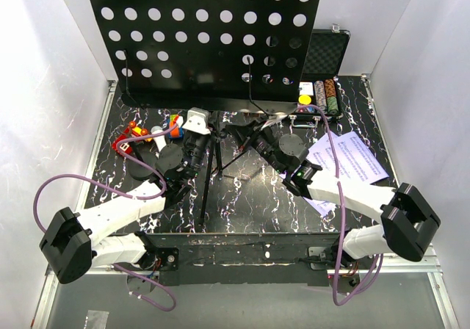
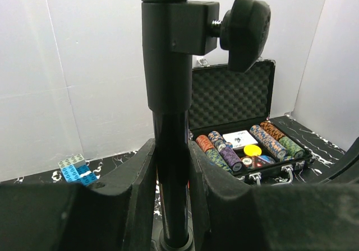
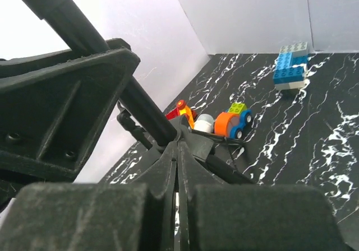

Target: Pack up the instrument practice props

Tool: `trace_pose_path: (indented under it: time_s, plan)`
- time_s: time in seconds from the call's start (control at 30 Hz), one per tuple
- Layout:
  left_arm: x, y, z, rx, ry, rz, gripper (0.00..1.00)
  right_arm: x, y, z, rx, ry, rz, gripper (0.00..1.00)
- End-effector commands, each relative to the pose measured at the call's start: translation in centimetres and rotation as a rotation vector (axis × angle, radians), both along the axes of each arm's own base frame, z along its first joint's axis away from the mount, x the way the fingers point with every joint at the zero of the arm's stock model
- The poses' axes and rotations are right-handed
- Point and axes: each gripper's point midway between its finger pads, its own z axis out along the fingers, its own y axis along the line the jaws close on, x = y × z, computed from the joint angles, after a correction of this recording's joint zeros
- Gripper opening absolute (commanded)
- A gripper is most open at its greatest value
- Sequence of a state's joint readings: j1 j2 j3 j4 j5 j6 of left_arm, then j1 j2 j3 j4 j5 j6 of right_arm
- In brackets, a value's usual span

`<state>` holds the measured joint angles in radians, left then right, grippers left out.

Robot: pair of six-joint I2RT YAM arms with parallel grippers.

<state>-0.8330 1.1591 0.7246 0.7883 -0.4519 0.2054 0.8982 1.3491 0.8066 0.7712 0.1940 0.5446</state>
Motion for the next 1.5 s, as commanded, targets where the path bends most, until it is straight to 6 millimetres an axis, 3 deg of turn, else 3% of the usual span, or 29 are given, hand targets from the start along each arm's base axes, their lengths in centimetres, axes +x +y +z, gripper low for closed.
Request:
trace_pose_path:
  time_s: [0.0, 0.1, 0.13, 0.2, 0.27, 0.4, 0.7, 1.03, 1.23, 1.47]
  plan:
    - [0.3, 0.6, -3.7, 0.106, 0.079, 0.039, 0.00, -0.2, -0.9, 1.7, -0.042, -0.125, -0.021, 0.01]
    - [0.3, 0.9, -3.7, 0.107, 0.077, 0.052, 0.00, -0.7, -1.8, 1.6, 0.052, 0.039, -0.034, 0.44]
    - [0.3, 0.9, -3.8, 0.108, 0.079, 0.055, 0.00, -1.1, -1.9, 1.4, 0.087, 0.102, -0.019, 0.52]
    - [0.4, 0.9, -3.7, 0.107, 0.079, 0.063, 0.00, -1.9, -1.4, 1.3, 0.149, 0.223, 0.034, 0.64]
    - [0.5, 1.1, -3.5, 0.102, 0.076, 0.074, 0.00, -2.9, -0.6, 1.0, 0.207, 0.326, 0.097, 0.67]
    - [0.6, 1.2, -3.1, 0.094, 0.075, 0.085, 0.00, -3.5, 0.6, 0.0, 0.307, 0.481, 0.154, 0.67]
    - [0.6, 1.7, -2.6, 0.090, 0.074, 0.109, 0.00, -2.0, 2.0, -0.4, 0.468, 0.676, 0.191, 0.58]
    - [0.6, 1.9, -2.4, 0.091, 0.068, 0.118, 0.00, -0.2, 0.8, 0.6, 0.584, 0.656, 0.107, 0.55]
    - [0.6, 2.2, -2.5, 0.094, 0.069, 0.133, 0.00, -0.3, 1.1, 0.2, 0.583, 0.673, 0.095, 0.48]
    - [0.9, 2.8, -2.8, 0.105, 0.086, 0.187, 0.00, -0.6, 1.9, -0.4, 0.572, 0.691, 0.084, 0.48]
